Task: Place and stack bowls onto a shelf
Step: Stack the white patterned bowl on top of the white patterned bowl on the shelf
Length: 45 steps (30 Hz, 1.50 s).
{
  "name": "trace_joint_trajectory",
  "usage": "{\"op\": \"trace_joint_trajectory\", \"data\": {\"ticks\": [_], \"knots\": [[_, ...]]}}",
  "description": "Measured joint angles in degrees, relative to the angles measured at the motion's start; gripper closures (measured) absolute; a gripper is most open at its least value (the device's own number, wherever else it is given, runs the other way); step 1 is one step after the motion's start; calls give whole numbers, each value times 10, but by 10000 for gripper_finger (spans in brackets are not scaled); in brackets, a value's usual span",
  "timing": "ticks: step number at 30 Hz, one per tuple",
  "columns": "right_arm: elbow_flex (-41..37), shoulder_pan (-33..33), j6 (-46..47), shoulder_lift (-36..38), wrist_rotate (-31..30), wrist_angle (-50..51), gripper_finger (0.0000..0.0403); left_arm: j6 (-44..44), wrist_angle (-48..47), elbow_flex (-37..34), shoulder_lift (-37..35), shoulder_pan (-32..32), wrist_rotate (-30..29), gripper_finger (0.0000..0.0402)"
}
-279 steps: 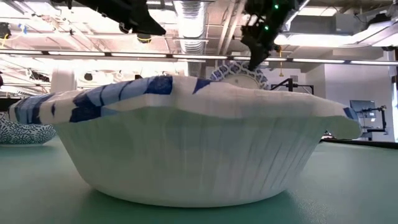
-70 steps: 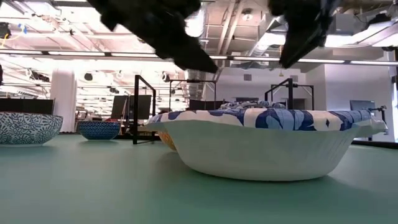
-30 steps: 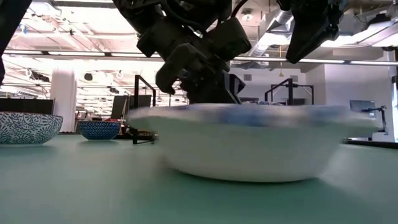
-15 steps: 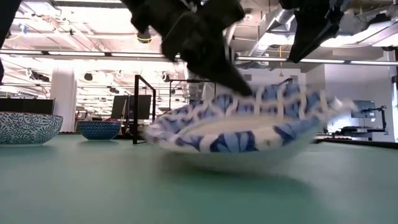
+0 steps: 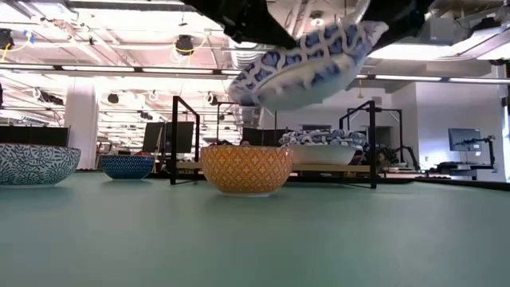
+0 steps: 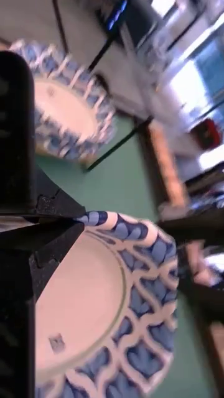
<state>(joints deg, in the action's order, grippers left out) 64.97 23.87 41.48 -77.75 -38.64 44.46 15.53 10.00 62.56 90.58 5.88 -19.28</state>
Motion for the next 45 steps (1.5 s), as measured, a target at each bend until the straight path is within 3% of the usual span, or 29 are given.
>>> {"op": "trace_joint_trajectory", "data": {"ticks": [4,9,13,25,41,45], "knots": [[1,-20,-29,-1,-29,-18,169,10,17,-25,-21,-7,-49,401],[1,-39,-45,5,-125,-4,175,39,9,-29,-27,-12,-125,401],[2,-50,-93,12,-173,-18,182,48,9,-29,-27,-17,-134,401],[2,-52,-191,12,-115,-116,183,20,4,-29,-26,-70,-109,401],[2,-141,-299,-14,25,-223,183,70,5,-29,-26,-70,-96,401],[2,-159,-307,-14,31,-217,183,84,5,-29,-26,-65,-96,401]]}}
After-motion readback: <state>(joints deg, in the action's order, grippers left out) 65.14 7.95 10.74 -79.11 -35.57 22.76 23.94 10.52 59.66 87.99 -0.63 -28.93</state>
